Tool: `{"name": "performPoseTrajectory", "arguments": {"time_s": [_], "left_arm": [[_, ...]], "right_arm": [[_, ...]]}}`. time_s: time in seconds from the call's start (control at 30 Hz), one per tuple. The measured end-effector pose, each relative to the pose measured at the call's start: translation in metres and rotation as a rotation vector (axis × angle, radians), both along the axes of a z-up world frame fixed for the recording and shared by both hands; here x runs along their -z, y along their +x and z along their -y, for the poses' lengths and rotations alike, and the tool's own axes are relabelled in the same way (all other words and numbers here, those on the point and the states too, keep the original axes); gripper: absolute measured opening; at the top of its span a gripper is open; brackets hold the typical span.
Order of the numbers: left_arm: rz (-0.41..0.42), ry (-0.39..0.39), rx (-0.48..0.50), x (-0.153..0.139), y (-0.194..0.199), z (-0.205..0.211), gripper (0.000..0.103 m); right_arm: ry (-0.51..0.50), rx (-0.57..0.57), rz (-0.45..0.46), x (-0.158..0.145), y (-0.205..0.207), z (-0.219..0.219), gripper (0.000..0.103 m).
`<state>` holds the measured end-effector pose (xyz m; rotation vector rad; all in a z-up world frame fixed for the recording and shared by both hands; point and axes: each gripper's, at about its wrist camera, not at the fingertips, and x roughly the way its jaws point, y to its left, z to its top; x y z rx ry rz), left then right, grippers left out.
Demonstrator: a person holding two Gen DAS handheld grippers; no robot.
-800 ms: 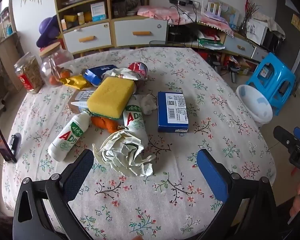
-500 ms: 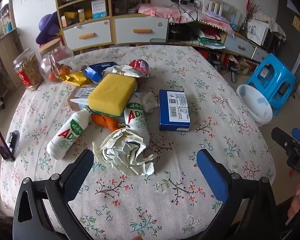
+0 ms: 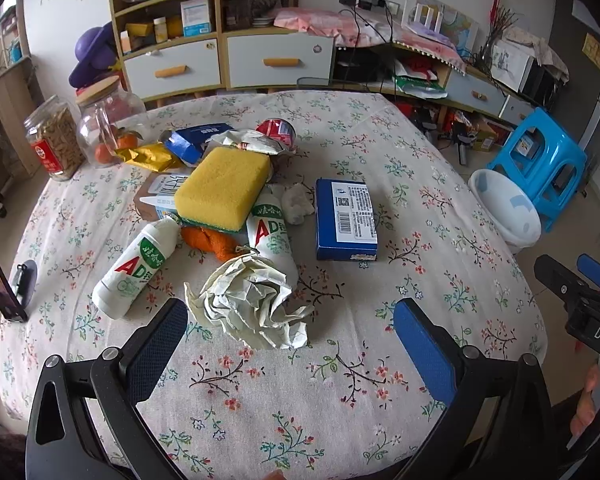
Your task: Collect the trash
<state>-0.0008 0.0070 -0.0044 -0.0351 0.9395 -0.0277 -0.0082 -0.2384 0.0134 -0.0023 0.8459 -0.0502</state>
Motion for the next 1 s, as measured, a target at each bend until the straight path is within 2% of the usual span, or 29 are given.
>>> {"name": "performPoseTrajectory", "arguments": {"time_s": [1.0], "left_arm": [[0.002,-0.006,-0.004,-0.0017,-0.0007,-0.0038,0.103]], "right_arm": [[0.020,0.004,-0.009,0.0021,0.0013,-0.0011,0.103]]}}
